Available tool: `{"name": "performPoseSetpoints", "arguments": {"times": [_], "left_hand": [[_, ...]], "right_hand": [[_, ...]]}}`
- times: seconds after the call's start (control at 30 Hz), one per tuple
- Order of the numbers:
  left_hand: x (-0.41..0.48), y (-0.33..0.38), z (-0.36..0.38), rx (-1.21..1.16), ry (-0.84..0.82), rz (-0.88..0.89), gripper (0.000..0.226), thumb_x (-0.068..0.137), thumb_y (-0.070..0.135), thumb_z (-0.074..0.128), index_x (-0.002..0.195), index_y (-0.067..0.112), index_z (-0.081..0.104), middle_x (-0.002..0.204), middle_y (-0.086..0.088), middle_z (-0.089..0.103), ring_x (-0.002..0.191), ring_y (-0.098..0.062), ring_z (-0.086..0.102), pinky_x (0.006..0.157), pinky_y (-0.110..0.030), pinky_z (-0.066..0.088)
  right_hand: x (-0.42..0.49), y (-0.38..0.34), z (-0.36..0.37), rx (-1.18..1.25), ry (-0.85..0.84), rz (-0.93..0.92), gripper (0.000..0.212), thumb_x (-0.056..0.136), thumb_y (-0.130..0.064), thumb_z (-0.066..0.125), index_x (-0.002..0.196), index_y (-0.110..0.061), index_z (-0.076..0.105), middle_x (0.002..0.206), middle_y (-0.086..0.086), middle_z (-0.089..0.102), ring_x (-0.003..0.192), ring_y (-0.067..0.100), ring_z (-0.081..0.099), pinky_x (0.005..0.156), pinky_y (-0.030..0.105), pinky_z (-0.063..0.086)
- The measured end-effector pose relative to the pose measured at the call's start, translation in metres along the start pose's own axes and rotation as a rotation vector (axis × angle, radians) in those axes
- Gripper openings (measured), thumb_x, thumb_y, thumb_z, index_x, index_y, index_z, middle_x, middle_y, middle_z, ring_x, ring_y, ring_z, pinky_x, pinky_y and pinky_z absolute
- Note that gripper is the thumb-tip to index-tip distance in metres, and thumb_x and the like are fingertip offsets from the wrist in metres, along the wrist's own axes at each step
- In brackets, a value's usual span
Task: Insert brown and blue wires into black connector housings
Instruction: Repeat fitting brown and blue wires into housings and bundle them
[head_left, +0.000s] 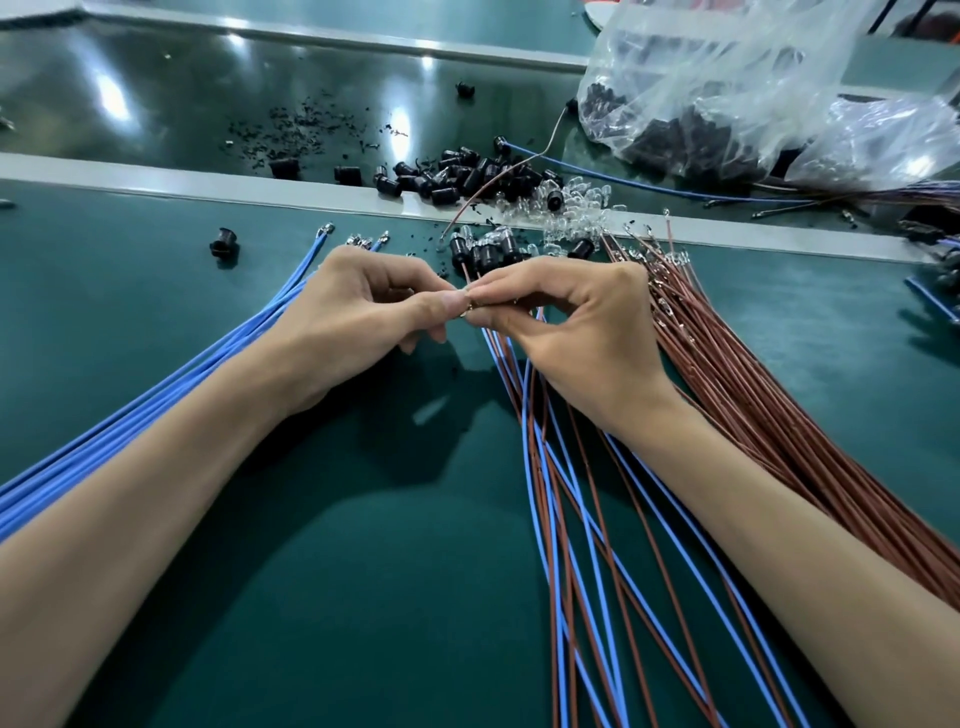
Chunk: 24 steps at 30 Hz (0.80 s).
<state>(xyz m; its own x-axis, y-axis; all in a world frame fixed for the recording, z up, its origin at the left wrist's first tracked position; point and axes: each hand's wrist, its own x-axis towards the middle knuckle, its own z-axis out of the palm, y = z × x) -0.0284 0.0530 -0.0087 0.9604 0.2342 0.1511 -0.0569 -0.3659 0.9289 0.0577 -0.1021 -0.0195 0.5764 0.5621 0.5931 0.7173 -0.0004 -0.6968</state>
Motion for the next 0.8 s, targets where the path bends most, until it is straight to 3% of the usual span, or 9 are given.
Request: {"name": "performPoseSetpoints", "arguments": {"times": [0.43, 0.63, 0.73, 0.8], "left_hand": [[-0.0005, 0.0025, -0.0009, -0.063, -0.061, 0.001, 0.015, 0.076, 0.031, 0.063, 0.065, 0.023, 0.07, 0.062, 0.004, 0.061, 0.056, -0.011, 0.051, 0.057, -0.013, 0.04], [-0.0021, 0.0046, 0.0022, -0.116, -0.037, -0.029, 0.013, 0.089, 0.011, 0.06, 0.079, 0.015, 0.068, 0.063, 0.007, 0.065, 0.055, -0.006, 0.054, 0.054, -0.011, 0.038], [-0.0021, 0.0057, 0.0027, -0.103, -0.046, -0.038, 0.008, 0.084, 0.01, 0.063, 0.081, 0.015, 0.069, 0.067, 0.004, 0.067, 0.057, -0.008, 0.055, 0.054, -0.017, 0.037], [-0.0019, 0.0049, 0.0034, -0.068, -0.033, -0.027, 0.016, 0.089, 0.004, 0.059, 0.082, 0.015, 0.069, 0.07, 0.001, 0.068, 0.057, -0.008, 0.054, 0.055, -0.017, 0.038]], "right_hand": [[-0.0009, -0.0044, -0.0006, -0.085, 0.023, -0.087, 0.022, 0.07, -0.001, 0.08, 0.091, -0.001, 0.072, 0.084, 0.001, 0.072, 0.08, 0.004, 0.067, 0.075, 0.01, 0.051], [0.0024, -0.0052, -0.0018, -0.1, 0.042, -0.081, 0.033, 0.075, -0.004, 0.077, 0.107, -0.004, 0.07, 0.094, 0.002, 0.073, 0.085, 0.005, 0.068, 0.079, 0.015, 0.052], [0.003, -0.0043, -0.0016, -0.126, 0.02, -0.089, 0.029, 0.077, -0.004, 0.075, 0.106, -0.004, 0.07, 0.096, 0.003, 0.073, 0.086, 0.01, 0.069, 0.08, 0.021, 0.054], [0.0041, -0.0024, -0.0016, -0.131, 0.012, -0.084, 0.024, 0.077, -0.003, 0.075, 0.1, -0.003, 0.072, 0.094, 0.005, 0.074, 0.085, 0.013, 0.069, 0.081, 0.025, 0.054]]}}
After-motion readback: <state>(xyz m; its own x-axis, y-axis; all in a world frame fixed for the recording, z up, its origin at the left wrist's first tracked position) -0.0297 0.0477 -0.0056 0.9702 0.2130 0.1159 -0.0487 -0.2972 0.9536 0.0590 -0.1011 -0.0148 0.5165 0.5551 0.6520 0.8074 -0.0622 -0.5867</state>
